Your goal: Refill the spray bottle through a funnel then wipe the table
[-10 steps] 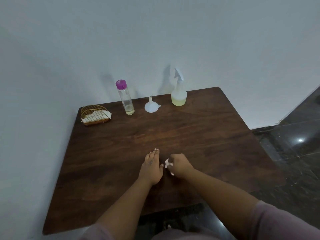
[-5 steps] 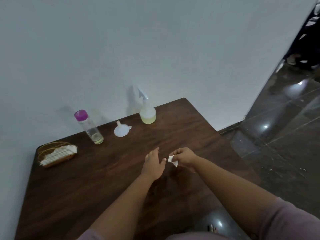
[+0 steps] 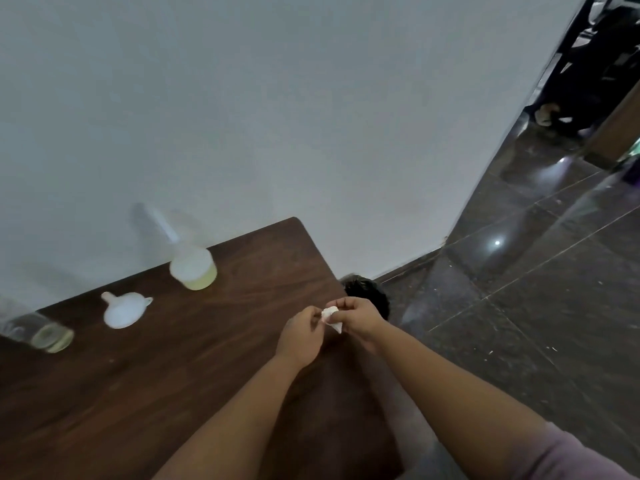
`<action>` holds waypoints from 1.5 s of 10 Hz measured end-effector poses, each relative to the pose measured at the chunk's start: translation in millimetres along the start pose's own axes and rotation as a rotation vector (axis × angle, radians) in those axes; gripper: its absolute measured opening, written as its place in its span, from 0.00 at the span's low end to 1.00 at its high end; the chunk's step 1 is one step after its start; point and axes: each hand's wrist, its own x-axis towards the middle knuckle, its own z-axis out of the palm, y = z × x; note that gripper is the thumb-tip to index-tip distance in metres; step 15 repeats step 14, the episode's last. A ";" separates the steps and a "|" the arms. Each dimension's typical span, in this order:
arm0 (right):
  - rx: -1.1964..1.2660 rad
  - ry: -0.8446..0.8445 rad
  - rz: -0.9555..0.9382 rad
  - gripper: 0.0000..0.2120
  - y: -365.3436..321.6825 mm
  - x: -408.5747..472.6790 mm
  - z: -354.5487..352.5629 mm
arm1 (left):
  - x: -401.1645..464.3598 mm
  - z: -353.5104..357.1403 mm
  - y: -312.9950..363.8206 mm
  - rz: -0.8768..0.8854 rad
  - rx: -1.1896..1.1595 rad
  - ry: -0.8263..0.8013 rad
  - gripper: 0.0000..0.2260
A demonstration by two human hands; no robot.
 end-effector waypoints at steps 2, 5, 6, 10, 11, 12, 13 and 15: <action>0.023 0.035 0.066 0.11 -22.2 38.6 -85.3 | 53.4 49.4 61.1 0.049 0.009 -0.049 0.07; 0.056 0.157 0.214 0.06 -56.4 115.7 -171.2 | 126.5 85.5 110.0 0.019 0.152 -0.160 0.18; 0.030 0.150 0.246 0.08 -59.3 140.3 -180.5 | 142.5 87.9 118.7 0.047 0.267 -0.163 0.20; -0.236 0.186 0.193 0.24 -76.1 220.8 -191.4 | 173.5 78.5 99.9 -0.034 0.308 -0.036 0.18; -0.238 0.218 0.219 0.20 -73.8 216.7 -199.0 | 171.7 80.8 96.1 -0.033 0.309 -0.032 0.17; -0.288 0.184 0.213 0.19 -63.5 213.6 -207.8 | 169.1 83.6 93.1 -0.032 0.309 -0.030 0.18; -0.269 0.195 0.225 0.16 -54.8 200.8 -209.9 | 162.3 82.5 94.7 -0.047 0.296 -0.037 0.18; -0.229 0.202 0.216 0.08 -50.3 190.6 -204.5 | 159.8 82.7 94.7 -0.024 0.291 -0.009 0.17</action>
